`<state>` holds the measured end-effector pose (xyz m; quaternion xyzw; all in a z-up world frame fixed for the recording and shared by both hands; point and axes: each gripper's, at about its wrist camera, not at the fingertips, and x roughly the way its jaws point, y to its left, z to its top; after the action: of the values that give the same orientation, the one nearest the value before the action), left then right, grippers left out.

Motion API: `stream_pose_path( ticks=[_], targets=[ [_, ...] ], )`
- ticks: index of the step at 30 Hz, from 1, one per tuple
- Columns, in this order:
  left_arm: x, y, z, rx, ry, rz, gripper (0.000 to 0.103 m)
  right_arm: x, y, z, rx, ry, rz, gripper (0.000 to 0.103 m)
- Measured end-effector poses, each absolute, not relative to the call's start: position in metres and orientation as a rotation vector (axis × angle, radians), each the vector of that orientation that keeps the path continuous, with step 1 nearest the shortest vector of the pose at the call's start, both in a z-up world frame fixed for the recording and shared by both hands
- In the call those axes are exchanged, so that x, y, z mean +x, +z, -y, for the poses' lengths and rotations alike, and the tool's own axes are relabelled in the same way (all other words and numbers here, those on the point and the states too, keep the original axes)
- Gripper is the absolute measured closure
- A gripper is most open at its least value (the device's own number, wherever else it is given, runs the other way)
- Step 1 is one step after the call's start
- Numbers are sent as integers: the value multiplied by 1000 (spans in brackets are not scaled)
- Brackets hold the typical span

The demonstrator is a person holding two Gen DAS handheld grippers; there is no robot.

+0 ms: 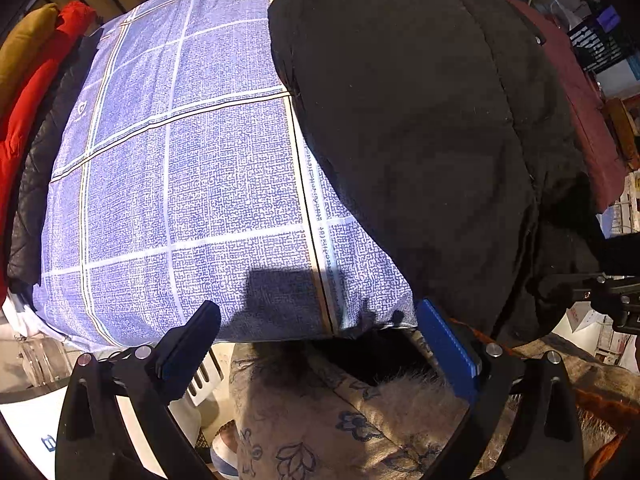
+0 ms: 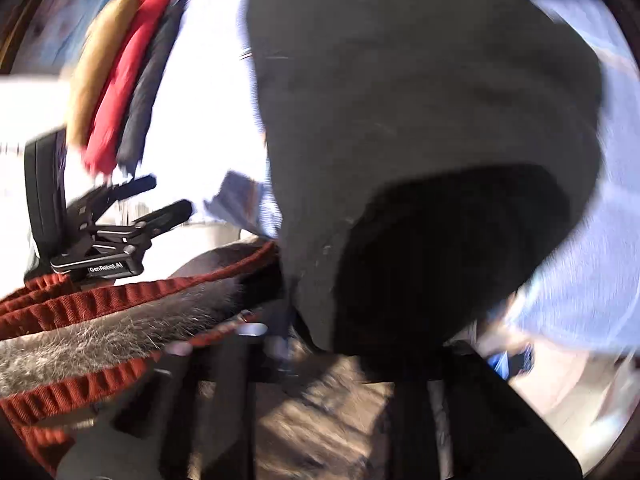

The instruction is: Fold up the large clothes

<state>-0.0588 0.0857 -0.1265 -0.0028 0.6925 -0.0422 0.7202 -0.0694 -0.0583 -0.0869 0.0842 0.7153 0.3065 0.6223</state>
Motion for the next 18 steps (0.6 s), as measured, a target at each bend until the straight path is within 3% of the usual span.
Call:
stream_pose_path(
  ticks=[7,11,14,15,18],
  targets=[
    [-52,-101,-132,-162,39,-1437,8,24,0,-27,40,895,-1280,95],
    [-44,-47,-154,-258,82,-1294,11,90,62,-81,25,928,-1102,95],
    [-30,6,-150,-306,20,-1155,10,111,97,-131,-17,1014,-1038,95],
    [-24,20,-143,-312,-16,-1126,5,112,105,-147,-45,1030,-1027,95],
    [-12,27,-117,-214,29,-1109,6,124,110,-194,-125,1044,-1006,95]
  ],
)
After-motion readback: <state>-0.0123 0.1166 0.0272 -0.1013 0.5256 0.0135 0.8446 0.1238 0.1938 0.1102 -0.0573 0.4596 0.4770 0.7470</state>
